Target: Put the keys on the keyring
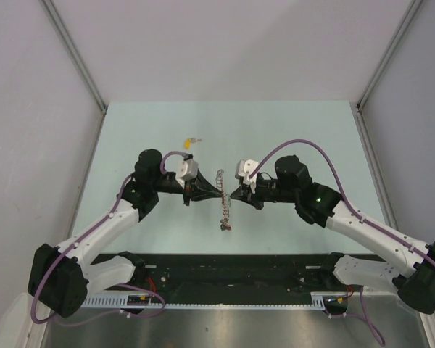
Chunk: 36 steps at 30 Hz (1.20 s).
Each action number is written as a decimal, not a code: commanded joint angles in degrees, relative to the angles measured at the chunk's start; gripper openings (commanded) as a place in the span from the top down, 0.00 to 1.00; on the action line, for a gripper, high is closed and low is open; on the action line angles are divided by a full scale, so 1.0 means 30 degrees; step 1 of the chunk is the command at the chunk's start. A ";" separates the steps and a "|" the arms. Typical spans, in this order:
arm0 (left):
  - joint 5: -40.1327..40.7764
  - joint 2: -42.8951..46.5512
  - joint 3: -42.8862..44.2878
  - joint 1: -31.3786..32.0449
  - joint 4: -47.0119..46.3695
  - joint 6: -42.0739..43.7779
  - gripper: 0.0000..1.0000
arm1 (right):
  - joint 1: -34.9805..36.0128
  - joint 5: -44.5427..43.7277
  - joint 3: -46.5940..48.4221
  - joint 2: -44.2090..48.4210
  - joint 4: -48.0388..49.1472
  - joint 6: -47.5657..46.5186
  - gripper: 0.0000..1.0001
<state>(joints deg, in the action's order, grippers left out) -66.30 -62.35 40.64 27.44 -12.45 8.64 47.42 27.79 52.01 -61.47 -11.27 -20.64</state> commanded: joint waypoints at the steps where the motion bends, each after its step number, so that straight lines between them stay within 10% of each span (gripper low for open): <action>1: -0.0780 0.0069 0.0954 -0.0124 0.0281 0.0517 1.00 | 0.0131 -0.0153 0.0447 0.0188 0.0621 -0.0179 1.00; 36: -0.0632 -0.0165 0.1423 -0.0124 0.2039 0.1892 1.00 | 0.0161 0.1693 0.0447 0.0217 0.0358 -0.0296 1.00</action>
<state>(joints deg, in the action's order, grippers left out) -65.98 -63.02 41.87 27.44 -7.66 11.22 47.55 30.48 52.01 -61.47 -11.27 -21.10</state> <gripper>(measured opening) 0.005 0.009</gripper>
